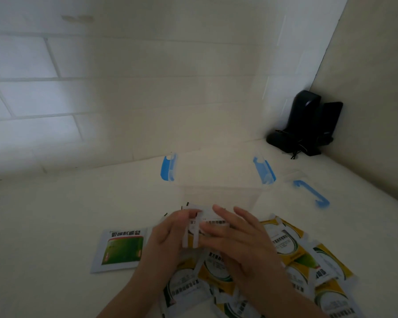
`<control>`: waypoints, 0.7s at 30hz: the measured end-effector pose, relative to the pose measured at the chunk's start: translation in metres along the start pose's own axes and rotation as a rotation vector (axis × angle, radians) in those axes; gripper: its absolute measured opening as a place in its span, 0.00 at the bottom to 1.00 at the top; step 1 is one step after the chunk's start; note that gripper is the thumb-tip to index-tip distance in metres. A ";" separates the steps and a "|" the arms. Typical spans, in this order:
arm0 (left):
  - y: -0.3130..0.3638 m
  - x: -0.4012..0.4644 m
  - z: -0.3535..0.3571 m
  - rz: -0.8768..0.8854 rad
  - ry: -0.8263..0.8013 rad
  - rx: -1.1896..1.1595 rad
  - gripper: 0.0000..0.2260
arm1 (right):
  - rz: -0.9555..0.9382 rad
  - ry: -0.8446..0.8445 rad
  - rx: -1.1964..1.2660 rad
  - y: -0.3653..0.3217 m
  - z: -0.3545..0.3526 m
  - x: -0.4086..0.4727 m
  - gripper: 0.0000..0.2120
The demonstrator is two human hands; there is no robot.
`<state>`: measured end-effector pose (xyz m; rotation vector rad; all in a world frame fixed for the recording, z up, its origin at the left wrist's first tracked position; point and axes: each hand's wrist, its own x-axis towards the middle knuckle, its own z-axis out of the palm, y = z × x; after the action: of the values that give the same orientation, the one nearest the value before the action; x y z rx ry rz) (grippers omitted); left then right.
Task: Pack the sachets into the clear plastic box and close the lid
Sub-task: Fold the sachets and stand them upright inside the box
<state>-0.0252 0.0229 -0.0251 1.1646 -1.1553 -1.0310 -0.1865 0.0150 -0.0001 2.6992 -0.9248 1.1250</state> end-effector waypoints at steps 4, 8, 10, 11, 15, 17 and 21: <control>0.003 0.000 -0.002 0.036 -0.054 0.011 0.16 | -0.015 -0.143 0.033 0.007 0.010 -0.002 0.15; 0.001 -0.001 -0.003 0.047 -0.108 0.013 0.16 | 0.138 -0.206 0.300 0.008 0.010 -0.003 0.12; 0.002 -0.004 -0.001 0.063 -0.173 -0.018 0.15 | 0.212 -0.096 0.451 0.007 0.004 -0.003 0.09; 0.002 -0.005 -0.001 0.080 -0.198 -0.036 0.14 | 0.256 -0.016 0.483 0.007 0.001 -0.002 0.10; 0.007 -0.008 -0.001 0.175 -0.156 -0.061 0.21 | 0.619 0.007 0.543 0.008 -0.008 0.003 0.22; 0.008 -0.008 0.000 0.200 -0.133 -0.049 0.27 | 0.744 -0.175 0.728 0.009 -0.003 0.005 0.26; 0.005 -0.005 -0.001 0.211 -0.102 -0.002 0.23 | 0.626 -0.183 0.596 0.006 0.005 0.014 0.13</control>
<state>-0.0247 0.0290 -0.0206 0.9745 -1.3269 -0.9374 -0.1787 0.0018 0.0044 3.0977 -1.8096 1.4585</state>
